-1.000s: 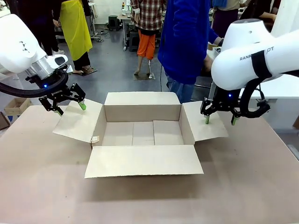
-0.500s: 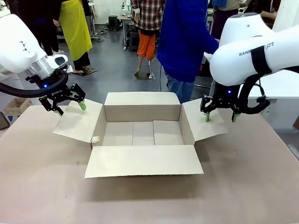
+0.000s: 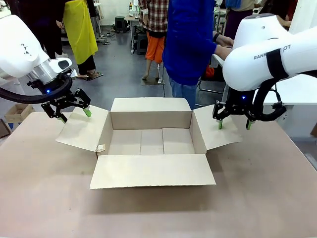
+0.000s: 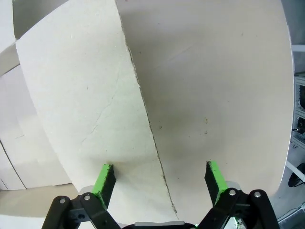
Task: Pack the gift set into the box.
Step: Lift both hands away from the flaps of the Package Box.
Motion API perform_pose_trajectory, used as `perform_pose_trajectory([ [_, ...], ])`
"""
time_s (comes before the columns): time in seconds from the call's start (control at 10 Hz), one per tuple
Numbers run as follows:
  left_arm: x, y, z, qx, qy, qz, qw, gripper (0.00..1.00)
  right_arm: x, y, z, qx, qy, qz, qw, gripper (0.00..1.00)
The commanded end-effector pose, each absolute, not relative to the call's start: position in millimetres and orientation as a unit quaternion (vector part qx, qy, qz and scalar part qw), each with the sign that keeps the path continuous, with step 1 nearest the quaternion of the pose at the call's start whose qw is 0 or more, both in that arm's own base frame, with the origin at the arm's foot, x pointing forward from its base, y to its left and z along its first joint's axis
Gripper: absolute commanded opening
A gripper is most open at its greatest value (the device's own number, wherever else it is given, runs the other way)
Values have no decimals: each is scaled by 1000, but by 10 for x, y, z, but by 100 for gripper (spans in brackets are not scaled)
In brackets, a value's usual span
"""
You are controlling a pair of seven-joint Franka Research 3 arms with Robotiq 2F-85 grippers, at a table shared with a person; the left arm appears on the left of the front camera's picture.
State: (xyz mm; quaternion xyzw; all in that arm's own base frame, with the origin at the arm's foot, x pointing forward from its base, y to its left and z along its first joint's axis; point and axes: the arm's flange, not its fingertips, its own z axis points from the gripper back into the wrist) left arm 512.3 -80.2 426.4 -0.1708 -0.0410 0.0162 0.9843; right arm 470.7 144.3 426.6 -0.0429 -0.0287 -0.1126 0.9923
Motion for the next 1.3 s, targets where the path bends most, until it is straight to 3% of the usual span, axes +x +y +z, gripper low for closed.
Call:
perform_pose_trajectory([
  [0.0, 5111, -795, 4286, -164, -44, 20, 985, 100, 4716, 1458, 4279, -56, -34, -124, 990, 100],
  [1.2, 5111, -795, 4286, -164, -44, 20, 985, 100, 4716, 1458, 4279, -56, -34, -124, 990, 100],
])
